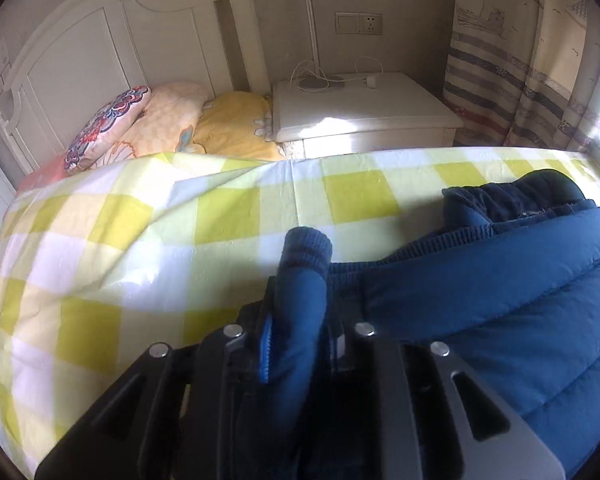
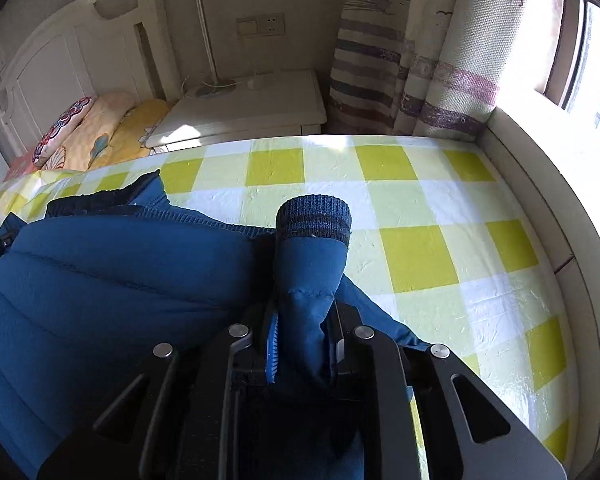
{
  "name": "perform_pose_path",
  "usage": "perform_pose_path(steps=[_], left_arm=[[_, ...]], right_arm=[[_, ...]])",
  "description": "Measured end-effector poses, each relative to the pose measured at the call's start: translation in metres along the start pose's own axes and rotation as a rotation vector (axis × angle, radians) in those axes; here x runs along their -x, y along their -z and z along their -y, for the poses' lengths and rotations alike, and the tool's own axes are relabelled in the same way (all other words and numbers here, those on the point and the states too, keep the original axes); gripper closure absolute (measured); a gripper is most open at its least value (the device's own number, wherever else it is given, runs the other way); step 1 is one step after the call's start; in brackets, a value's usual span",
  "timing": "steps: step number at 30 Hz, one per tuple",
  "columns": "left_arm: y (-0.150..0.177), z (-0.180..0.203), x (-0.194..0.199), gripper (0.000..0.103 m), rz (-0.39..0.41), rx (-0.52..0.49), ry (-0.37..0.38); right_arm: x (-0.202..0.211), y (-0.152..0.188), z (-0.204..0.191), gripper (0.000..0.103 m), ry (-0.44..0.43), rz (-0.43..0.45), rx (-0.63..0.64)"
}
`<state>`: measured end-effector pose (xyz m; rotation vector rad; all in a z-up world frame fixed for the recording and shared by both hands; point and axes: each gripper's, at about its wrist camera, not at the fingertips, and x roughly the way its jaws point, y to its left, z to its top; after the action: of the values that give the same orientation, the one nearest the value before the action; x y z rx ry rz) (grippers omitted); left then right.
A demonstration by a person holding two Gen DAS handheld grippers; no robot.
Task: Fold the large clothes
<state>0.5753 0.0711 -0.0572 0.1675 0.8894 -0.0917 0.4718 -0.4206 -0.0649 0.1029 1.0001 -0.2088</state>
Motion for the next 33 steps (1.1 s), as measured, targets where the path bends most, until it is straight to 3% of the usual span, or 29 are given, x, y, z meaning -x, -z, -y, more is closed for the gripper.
perform_pose_path(steps=[3,6,10,14,18,20,25,33], left_arm=[[-0.005,0.001,0.004,0.084,0.024,-0.043,-0.022],[-0.005,0.003,0.006,0.082,0.045,-0.053,-0.039],[-0.003,0.003,-0.015,0.069,-0.029,-0.031,-0.082],[-0.002,0.006,-0.015,0.047,-0.021,-0.044,-0.190],[-0.001,0.007,-0.012,0.045,-0.015,-0.047,-0.229],[-0.001,0.005,-0.012,0.032,-0.023,-0.035,-0.264],[0.008,-0.008,-0.010,0.031,-0.058,0.023,-0.207],[0.051,0.000,0.028,0.040,-0.046,-0.045,-0.247]], right_arm=[[0.001,-0.002,-0.003,0.086,0.018,0.010,0.034],[0.002,0.003,0.003,0.086,-0.007,0.030,-0.012],[-0.012,0.007,0.012,0.081,-0.026,-0.002,-0.066],[-0.011,0.008,0.005,0.080,0.010,0.007,-0.040],[-0.010,0.010,-0.006,0.079,0.075,0.021,0.016],[-0.011,0.011,-0.008,0.079,0.091,0.023,0.029],[-0.015,0.016,-0.006,0.078,0.047,-0.040,0.034],[0.015,0.053,-0.016,0.078,0.041,-0.058,0.062]])
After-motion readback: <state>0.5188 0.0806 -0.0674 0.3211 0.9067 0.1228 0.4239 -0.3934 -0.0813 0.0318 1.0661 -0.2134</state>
